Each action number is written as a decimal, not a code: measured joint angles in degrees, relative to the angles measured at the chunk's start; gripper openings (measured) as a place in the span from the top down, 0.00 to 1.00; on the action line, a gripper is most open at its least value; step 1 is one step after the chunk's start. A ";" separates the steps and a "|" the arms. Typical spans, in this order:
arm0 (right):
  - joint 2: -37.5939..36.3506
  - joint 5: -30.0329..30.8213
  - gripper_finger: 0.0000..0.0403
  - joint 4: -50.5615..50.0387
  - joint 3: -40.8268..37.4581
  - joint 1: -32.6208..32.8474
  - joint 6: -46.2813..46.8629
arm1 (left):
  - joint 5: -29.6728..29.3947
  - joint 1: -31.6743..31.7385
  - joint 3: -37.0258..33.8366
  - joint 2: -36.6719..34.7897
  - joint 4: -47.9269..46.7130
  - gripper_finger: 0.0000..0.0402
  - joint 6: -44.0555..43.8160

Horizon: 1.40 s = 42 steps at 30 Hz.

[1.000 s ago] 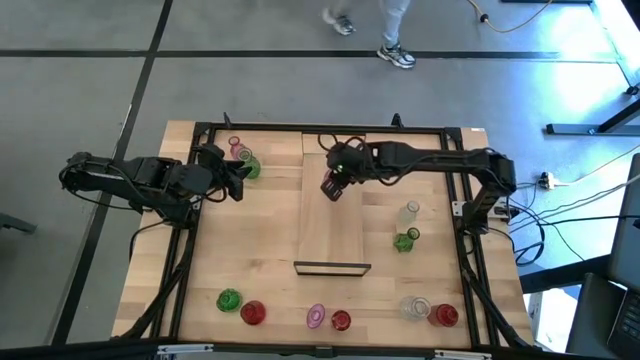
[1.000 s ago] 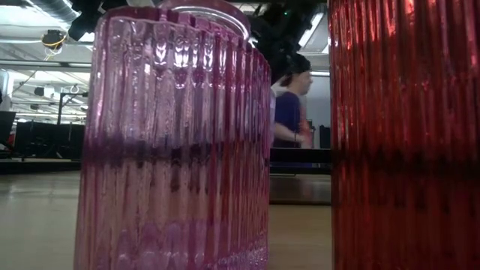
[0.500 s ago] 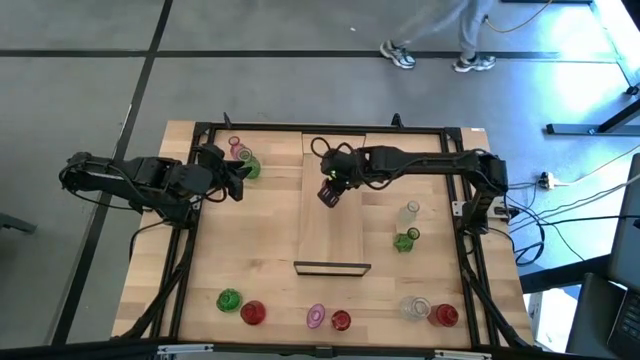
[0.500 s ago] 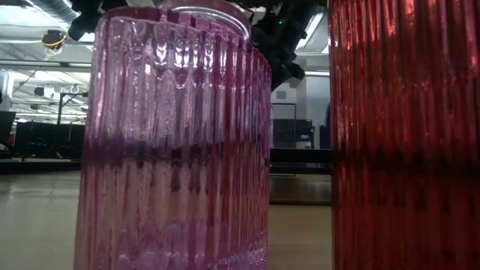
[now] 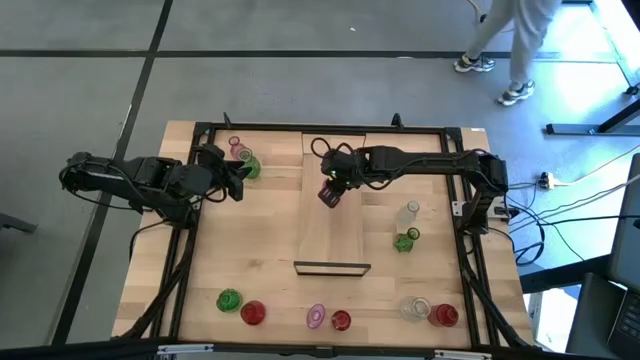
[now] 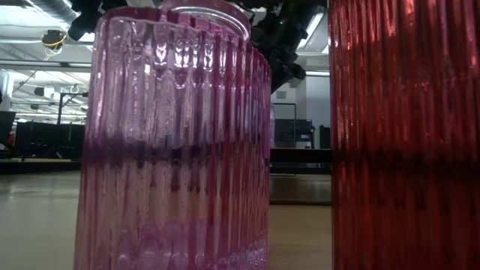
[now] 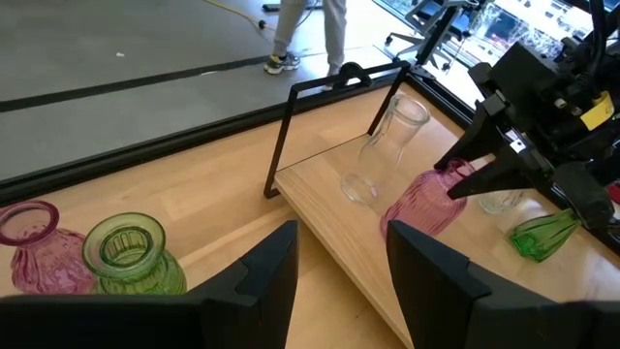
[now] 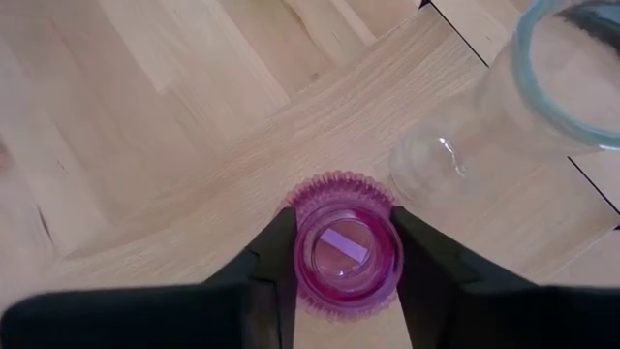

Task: Sort vases onto shelf
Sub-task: Put the top right purple vase on the shelf, then put the top purple vase on the shelf aligned with the other purple vase

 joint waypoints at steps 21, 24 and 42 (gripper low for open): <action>-1.61 1.91 0.52 0.72 -0.20 -0.02 0.08 | 0.26 0.02 0.00 0.00 -0.02 0.62 0.00; -1.81 1.66 0.50 1.25 -0.17 -0.02 0.20 | 0.26 0.00 0.00 -0.02 -0.02 0.62 0.00; -6.85 2.28 0.50 -3.84 8.11 2.79 0.28 | 0.28 0.00 0.00 -0.02 -0.11 0.62 -0.02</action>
